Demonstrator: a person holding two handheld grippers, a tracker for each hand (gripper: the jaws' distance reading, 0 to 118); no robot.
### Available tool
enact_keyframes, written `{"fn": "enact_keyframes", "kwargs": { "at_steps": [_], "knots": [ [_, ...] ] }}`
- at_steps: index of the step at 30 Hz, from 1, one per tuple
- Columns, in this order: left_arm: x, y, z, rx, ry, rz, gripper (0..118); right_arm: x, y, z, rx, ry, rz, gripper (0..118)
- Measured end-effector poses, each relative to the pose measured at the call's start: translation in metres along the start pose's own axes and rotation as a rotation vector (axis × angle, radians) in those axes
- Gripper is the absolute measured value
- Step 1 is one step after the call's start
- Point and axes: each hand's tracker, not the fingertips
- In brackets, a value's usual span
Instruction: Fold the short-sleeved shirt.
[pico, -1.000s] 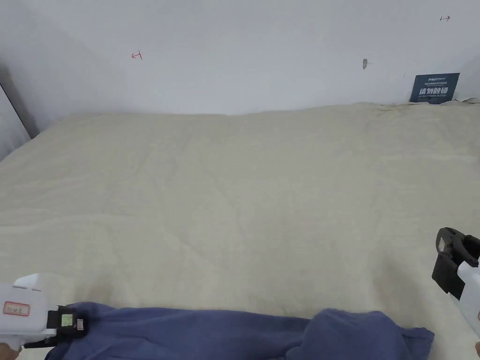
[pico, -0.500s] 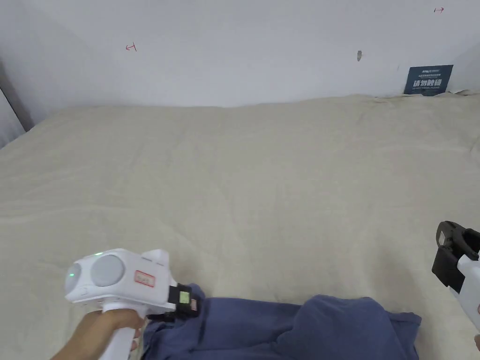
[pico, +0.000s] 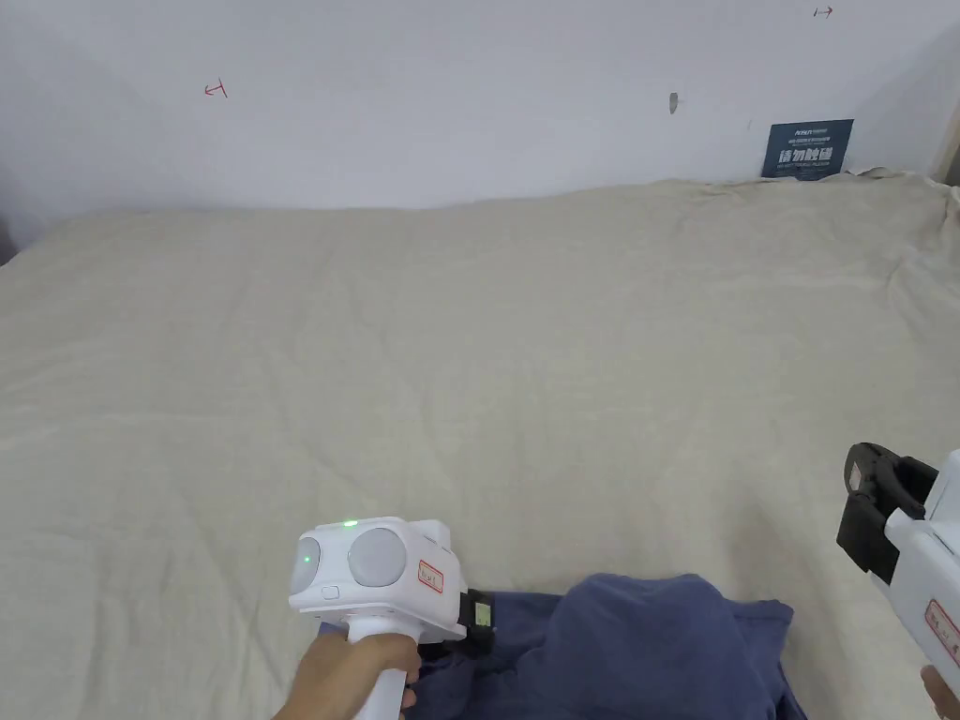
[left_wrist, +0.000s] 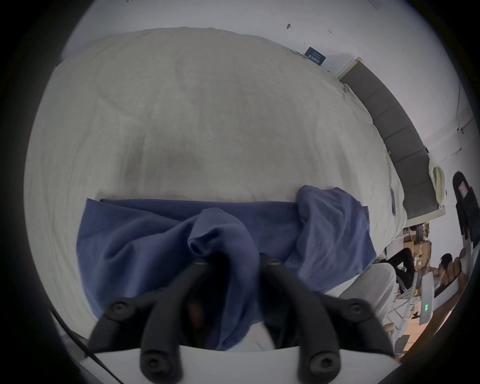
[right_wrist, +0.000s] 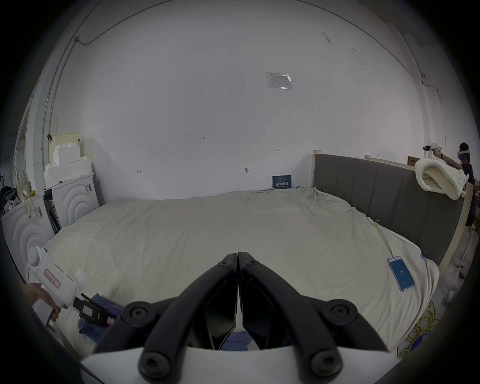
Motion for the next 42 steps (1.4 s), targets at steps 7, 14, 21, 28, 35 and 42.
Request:
{"fn": "enact_keyframes", "kwargs": {
  "at_steps": [7, 14, 21, 28, 35, 42],
  "knots": [
    [0.012, -0.006, 0.024, 0.044, -0.104, 0.012, 107, 0.006, -0.003, -0.001, -0.005, -0.01, -0.008, 0],
    [-0.009, -0.018, 0.075, 0.247, -0.057, -0.006, 107, -0.008, 0.004, 0.006, -0.002, 0.0, -0.011, 0],
    [-0.048, -0.04, 0.11, 0.452, 0.095, -0.013, 87, -0.012, 0.007, 0.005, 0.008, 0.02, -0.011, 0],
    [-0.07, -0.063, 0.092, 0.467, 0.199, -0.051, 21, -0.013, 0.007, 0.005, 0.009, 0.04, -0.011, 0],
    [-0.072, -0.084, 0.048, 0.454, 0.191, -0.042, 0, -0.007, 0.003, 0.005, 0.002, 0.035, -0.015, 0],
    [-0.038, -0.089, 0.012, 0.405, 0.174, -0.109, 0, 0.003, -0.003, 0.005, -0.016, 0.015, -0.022, 0]
  ]
}}
